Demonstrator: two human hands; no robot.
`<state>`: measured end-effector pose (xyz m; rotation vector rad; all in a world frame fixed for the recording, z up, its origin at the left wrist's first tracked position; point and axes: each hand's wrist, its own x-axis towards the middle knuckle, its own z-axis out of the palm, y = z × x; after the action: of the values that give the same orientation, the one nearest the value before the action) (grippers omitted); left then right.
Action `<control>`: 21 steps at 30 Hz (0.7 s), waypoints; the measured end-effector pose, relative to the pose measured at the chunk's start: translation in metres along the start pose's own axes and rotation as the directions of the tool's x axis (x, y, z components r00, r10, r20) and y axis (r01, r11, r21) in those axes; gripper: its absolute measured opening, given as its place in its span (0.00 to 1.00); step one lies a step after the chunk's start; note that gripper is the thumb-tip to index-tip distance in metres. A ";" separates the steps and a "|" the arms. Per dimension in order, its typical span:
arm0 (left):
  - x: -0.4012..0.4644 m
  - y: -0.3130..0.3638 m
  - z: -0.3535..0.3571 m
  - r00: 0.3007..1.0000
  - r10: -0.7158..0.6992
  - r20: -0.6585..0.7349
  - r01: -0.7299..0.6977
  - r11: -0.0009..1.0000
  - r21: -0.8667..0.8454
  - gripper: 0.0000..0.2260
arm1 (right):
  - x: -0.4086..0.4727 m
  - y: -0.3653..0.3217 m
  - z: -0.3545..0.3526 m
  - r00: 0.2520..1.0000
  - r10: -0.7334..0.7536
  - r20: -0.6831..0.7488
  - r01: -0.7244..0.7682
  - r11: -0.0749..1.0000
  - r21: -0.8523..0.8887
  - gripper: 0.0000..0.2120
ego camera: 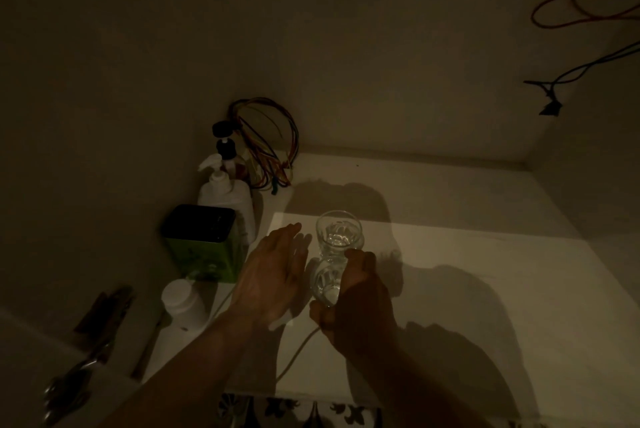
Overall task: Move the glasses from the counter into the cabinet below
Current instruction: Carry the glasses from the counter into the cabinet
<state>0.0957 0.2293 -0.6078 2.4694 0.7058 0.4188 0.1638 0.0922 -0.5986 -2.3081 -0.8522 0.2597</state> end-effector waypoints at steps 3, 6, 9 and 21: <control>-0.002 -0.004 0.000 1.000 -0.018 0.005 0.018 1.000 -0.001 0.28 | -0.003 -0.003 0.000 0.999 0.017 -0.050 -0.016 1.000 0.003 0.38; -0.003 -0.006 -0.001 1.000 -0.021 0.021 0.021 0.999 0.025 0.32 | -0.003 -0.003 0.000 0.998 0.004 -0.056 -0.005 1.000 -0.014 0.40; -0.006 -0.005 -0.002 0.999 -0.026 0.032 0.025 0.999 0.029 0.37 | -0.004 0.000 -0.003 0.999 -0.006 -0.053 0.007 1.000 0.021 0.42; -0.031 -0.001 -0.017 0.995 0.056 0.082 -0.071 0.980 0.188 0.20 | -0.026 0.048 -0.058 0.986 -0.010 0.168 0.090 0.876 -0.474 0.26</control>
<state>0.0627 0.2192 -0.5993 2.6789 0.6644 0.2897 0.1908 0.0184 -0.5859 -2.7471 -1.1635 0.2322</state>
